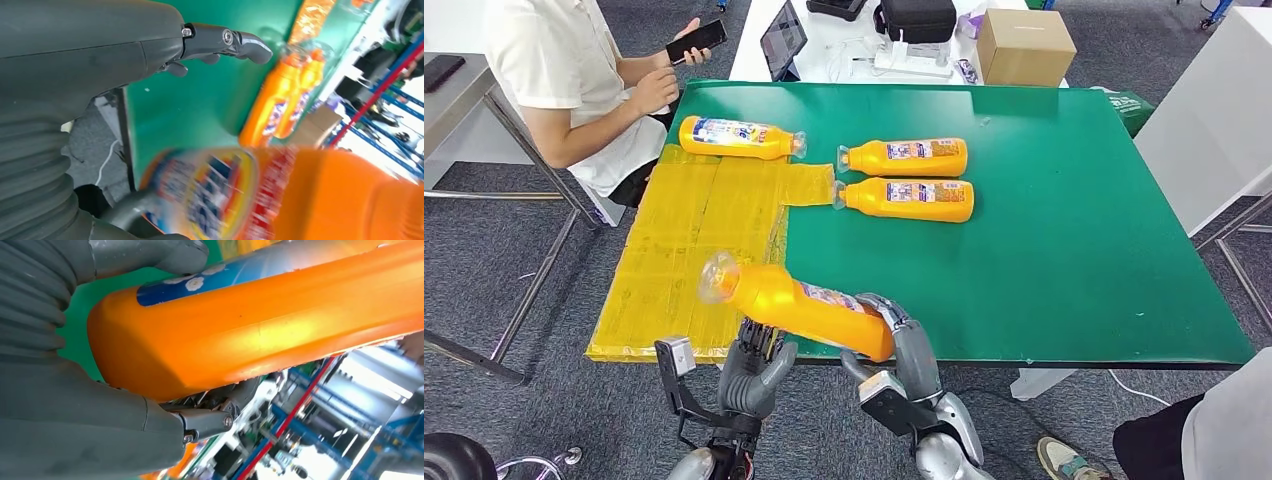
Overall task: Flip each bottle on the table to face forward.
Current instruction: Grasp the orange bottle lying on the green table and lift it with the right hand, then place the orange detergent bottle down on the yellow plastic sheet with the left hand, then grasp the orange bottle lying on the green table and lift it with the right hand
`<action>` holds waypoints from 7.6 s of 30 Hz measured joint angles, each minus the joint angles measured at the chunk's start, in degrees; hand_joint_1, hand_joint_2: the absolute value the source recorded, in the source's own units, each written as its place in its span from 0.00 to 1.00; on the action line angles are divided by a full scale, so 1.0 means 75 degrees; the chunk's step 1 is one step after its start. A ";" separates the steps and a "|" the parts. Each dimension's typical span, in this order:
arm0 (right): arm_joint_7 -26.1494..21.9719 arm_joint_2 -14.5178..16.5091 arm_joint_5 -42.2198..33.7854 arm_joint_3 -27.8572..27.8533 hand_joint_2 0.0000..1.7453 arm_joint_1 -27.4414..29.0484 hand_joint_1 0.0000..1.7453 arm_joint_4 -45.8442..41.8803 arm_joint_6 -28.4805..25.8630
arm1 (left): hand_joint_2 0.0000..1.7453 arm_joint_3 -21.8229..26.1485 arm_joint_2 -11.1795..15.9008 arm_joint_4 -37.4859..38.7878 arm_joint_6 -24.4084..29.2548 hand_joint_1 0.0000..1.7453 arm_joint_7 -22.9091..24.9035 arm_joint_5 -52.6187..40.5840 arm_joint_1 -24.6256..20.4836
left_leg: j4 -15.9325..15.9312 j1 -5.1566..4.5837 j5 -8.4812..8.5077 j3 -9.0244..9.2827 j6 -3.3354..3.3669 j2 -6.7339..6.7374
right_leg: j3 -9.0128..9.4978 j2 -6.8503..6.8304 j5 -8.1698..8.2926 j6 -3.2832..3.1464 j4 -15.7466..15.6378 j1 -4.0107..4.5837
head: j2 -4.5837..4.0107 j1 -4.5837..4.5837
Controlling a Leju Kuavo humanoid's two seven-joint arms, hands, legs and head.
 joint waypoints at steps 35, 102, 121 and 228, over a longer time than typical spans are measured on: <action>-0.0224 0.0235 -0.0019 0.0690 1.00 -0.0441 0.00 0.0903 0.0369 | 1.00 -0.0039 -0.0050 0.0071 -0.0916 1.00 0.0115 -0.0043 -0.0426 | 0.0000 0.0000 0.0001 -0.0002 -0.0001 0.0000 | -0.0003 -0.0001 0.0000 0.0000 0.0000 0.0000 | 0.0000 0.0001; -0.0651 0.0418 0.0418 0.0674 0.00 0.0372 0.00 -0.0453 -0.1754 | 1.00 0.2626 0.0347 0.7376 -0.0274 0.07 0.3747 -1.3419 -0.5758 | 0.0000 0.0003 0.0035 0.0009 -0.0008 -0.0007 | 0.0009 -0.0014 0.0022 -0.0019 0.0008 0.0003 | 0.0000 0.0000; -0.0651 0.0433 0.0231 0.0731 0.00 0.0258 0.00 0.0065 -0.1763 | 1.00 0.1775 -0.0033 0.7614 -0.1327 0.00 0.2375 -1.3474 -0.5801 | 0.0000 0.0000 0.0034 0.0029 -0.0007 -0.0027 | 0.0043 -0.0025 0.0016 -0.0018 0.0006 0.0000 | 0.0000 0.0001; 0.1604 -0.0319 0.6163 -0.4004 1.00 -0.2094 0.00 0.4123 -0.1799 | 1.00 -0.0201 -0.0495 0.1891 0.0907 0.00 0.0620 -0.6241 -0.1348 | 0.0003 -0.0001 0.0031 -0.0008 0.0000 -0.0010 | -0.0003 -0.0020 0.0023 -0.0016 0.0002 0.0000 | 0.0000 0.0000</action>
